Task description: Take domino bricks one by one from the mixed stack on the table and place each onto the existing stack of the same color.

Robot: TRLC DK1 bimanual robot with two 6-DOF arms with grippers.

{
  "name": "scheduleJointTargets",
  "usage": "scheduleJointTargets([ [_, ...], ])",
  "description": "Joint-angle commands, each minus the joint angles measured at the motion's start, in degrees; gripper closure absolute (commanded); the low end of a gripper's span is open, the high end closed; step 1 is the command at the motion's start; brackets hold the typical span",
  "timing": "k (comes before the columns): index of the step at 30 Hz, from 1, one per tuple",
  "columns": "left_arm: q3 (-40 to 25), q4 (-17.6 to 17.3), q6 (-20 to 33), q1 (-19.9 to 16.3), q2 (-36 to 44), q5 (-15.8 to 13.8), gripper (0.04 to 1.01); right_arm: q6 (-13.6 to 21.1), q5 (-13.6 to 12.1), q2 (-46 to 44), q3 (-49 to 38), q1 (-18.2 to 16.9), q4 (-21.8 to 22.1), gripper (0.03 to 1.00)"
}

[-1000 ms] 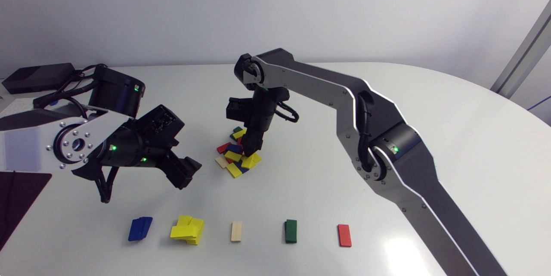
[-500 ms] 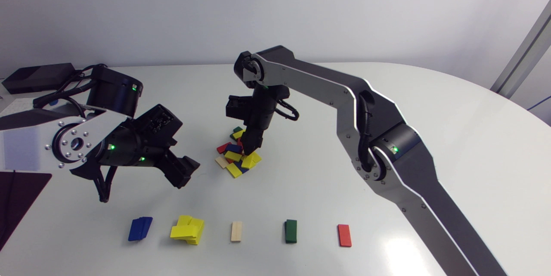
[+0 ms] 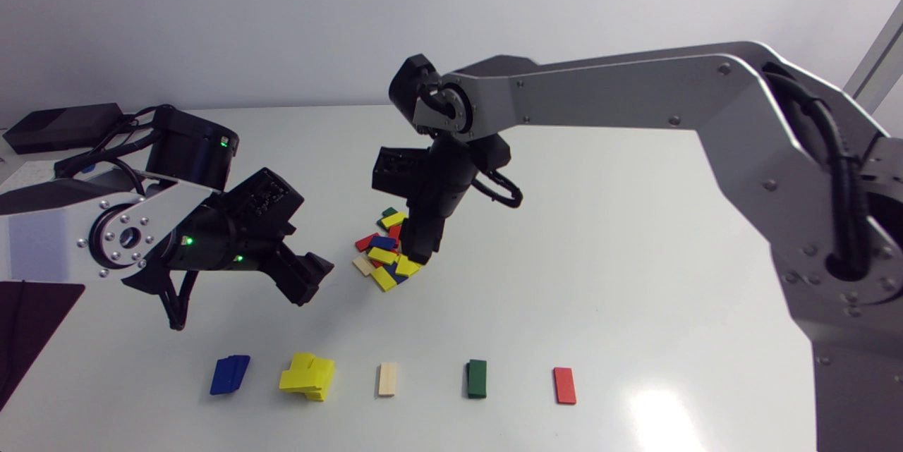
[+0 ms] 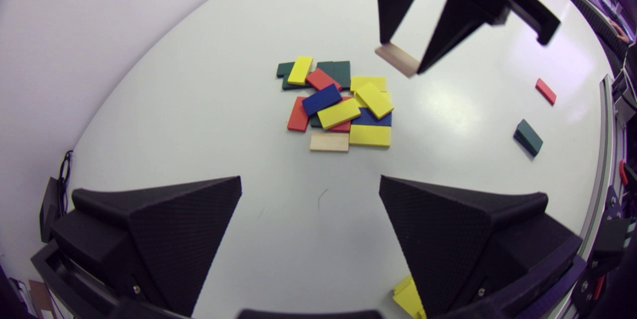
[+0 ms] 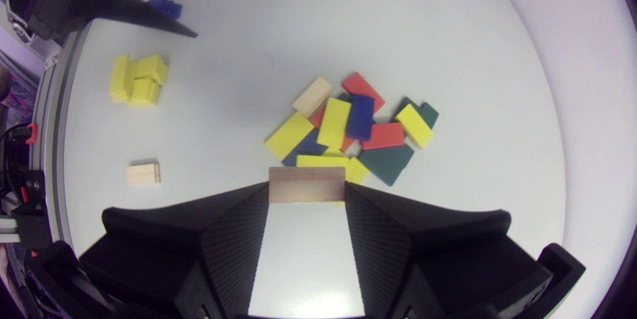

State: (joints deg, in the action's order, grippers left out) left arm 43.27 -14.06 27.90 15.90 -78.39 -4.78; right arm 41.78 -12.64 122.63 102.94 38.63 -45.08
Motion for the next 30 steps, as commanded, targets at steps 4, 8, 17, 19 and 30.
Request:
scheduleJointTargets([
  [4, -1.5, 2.1, -4.1, 1.2, -2.2, -0.7, 0.057, -3.3, 1.8, -4.9, -12.0, 3.4, 6.0, 0.777],
  [8, -1.6, 3.4, -5.8, 1.1, -3.4, -0.7, 0.057, -4.6, 2.9, -7.9, -17.3, 5.4, 9.1, 0.777],
  [17, -2.2, 6.2, -9.1, 0.1, -4.2, -0.7, 0.057, -7.3, 4.6, -12.9, -25.6, 10.1, 13.5, 0.777],
  [19, -2.4, 6.5, -9.7, 0.1, -4.3, -0.7, 0.057, -7.9, 5.2, -13.6, -27.1, 11.3, 14.3, 0.777],
  [30, -3.8, 8.4, -10.6, 0.4, -4.6, -0.6, 0.057, -11.2, 6.0, -15.7, -31.8, 15.5, 16.8, 0.777],
])
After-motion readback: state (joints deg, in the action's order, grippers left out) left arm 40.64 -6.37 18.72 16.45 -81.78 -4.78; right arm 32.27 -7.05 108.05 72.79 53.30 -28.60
